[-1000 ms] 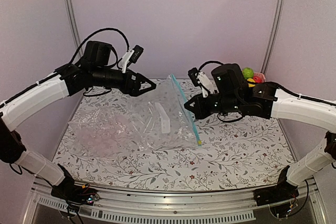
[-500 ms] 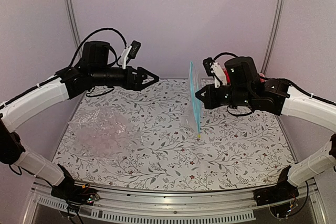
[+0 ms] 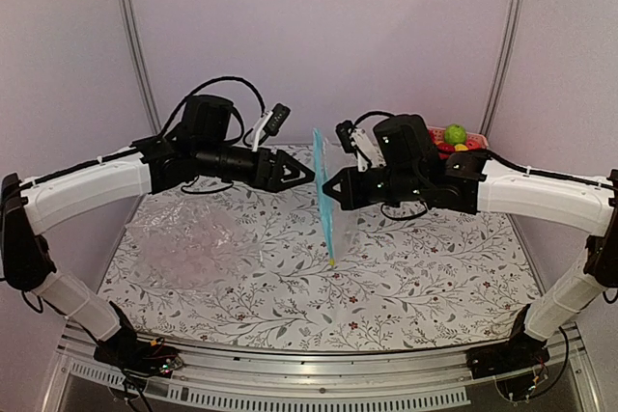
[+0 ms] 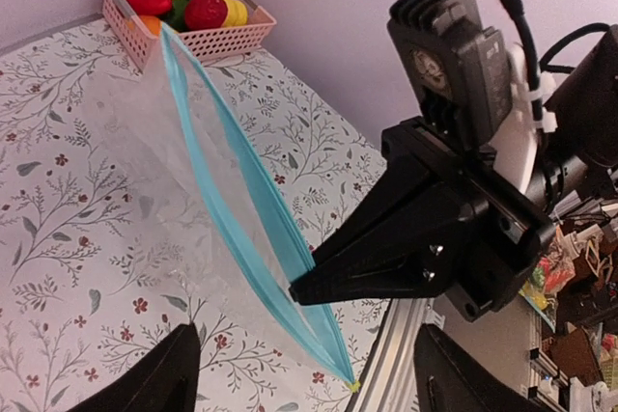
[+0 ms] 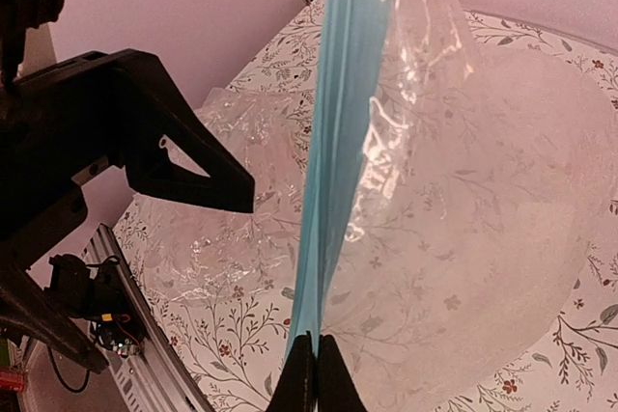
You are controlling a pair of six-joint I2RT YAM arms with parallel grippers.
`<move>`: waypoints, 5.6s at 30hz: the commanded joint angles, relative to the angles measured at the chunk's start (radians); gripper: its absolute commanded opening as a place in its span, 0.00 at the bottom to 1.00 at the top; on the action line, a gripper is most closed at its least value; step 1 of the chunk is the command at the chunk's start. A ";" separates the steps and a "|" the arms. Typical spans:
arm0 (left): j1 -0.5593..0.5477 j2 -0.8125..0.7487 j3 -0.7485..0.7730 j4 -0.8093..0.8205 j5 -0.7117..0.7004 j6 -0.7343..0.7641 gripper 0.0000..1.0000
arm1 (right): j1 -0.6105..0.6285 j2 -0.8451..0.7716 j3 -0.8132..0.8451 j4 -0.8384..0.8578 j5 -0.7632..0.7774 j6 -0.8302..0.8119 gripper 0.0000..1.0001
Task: Place the food in the zip-top bag and seal the zipper
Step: Open the zipper food storage bag at the center of the board, then pick up the fake vegetable from the bin.
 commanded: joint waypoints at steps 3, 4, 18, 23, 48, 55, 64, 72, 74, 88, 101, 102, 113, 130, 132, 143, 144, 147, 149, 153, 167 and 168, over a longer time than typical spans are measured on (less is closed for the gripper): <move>-0.015 0.050 -0.009 0.022 0.018 -0.031 0.70 | 0.010 0.013 0.031 0.046 -0.052 0.012 0.00; -0.015 0.057 -0.009 0.023 0.020 -0.034 0.68 | 0.012 0.012 0.029 0.050 -0.055 0.009 0.00; -0.020 0.101 -0.016 0.045 0.040 -0.055 0.41 | 0.023 0.022 0.023 0.070 -0.090 -0.013 0.00; -0.020 0.106 -0.018 0.041 0.024 -0.055 0.35 | 0.022 0.021 0.022 0.072 -0.092 -0.017 0.00; -0.017 0.116 -0.009 0.006 -0.023 -0.053 0.17 | 0.025 0.031 0.025 0.072 -0.100 -0.027 0.00; -0.015 0.106 0.013 -0.055 -0.095 -0.020 0.10 | 0.027 0.027 0.020 0.040 0.011 -0.010 0.00; -0.013 0.094 0.086 -0.231 -0.352 0.061 0.00 | 0.021 0.008 0.027 -0.121 0.340 0.071 0.00; -0.012 0.121 0.162 -0.376 -0.577 0.117 0.00 | -0.012 0.002 0.009 -0.186 0.403 0.155 0.00; -0.013 0.121 0.160 -0.368 -0.557 0.117 0.00 | -0.012 0.009 0.010 -0.176 0.374 0.156 0.00; -0.014 0.190 0.137 -0.287 -0.252 0.035 0.13 | -0.012 0.055 0.008 -0.041 0.172 0.165 0.00; -0.015 0.210 0.121 -0.251 -0.192 -0.005 0.10 | -0.012 0.070 0.005 -0.013 0.157 0.176 0.00; -0.015 0.208 0.121 -0.252 -0.194 -0.005 0.08 | -0.012 0.070 0.004 -0.016 0.165 0.178 0.00; -0.009 0.153 0.151 -0.319 -0.332 0.066 0.00 | -0.055 0.071 -0.049 -0.113 0.306 0.269 0.00; 0.009 0.209 0.168 -0.342 -0.302 0.057 0.00 | -0.089 0.053 -0.068 -0.077 0.176 0.202 0.14; 0.009 0.213 0.168 -0.342 -0.306 0.057 0.00 | -0.089 0.035 -0.066 -0.079 0.139 0.169 0.25; 0.020 0.223 0.166 -0.342 -0.311 0.048 0.00 | -0.090 -0.212 -0.115 -0.204 0.196 0.086 0.77; 0.020 0.223 0.167 -0.342 -0.311 0.047 0.00 | -0.089 -0.226 -0.111 -0.230 0.217 0.083 0.80; 0.021 0.221 0.166 -0.343 -0.311 0.048 0.00 | -0.090 -0.250 -0.066 -0.329 0.336 0.056 0.87; 0.022 0.220 0.166 -0.343 -0.312 0.047 0.00 | -0.105 -0.240 -0.013 -0.418 0.409 0.023 0.91; 0.023 0.219 0.166 -0.343 -0.313 0.049 0.00 | -0.234 -0.187 0.054 -0.511 0.376 0.011 0.92; 0.029 0.221 0.169 -0.348 -0.312 0.051 0.00 | -0.685 0.144 0.228 -0.482 0.250 -0.099 0.93; 0.029 0.223 0.170 -0.349 -0.312 0.051 0.00 | -0.704 0.169 0.256 -0.480 0.246 -0.108 0.93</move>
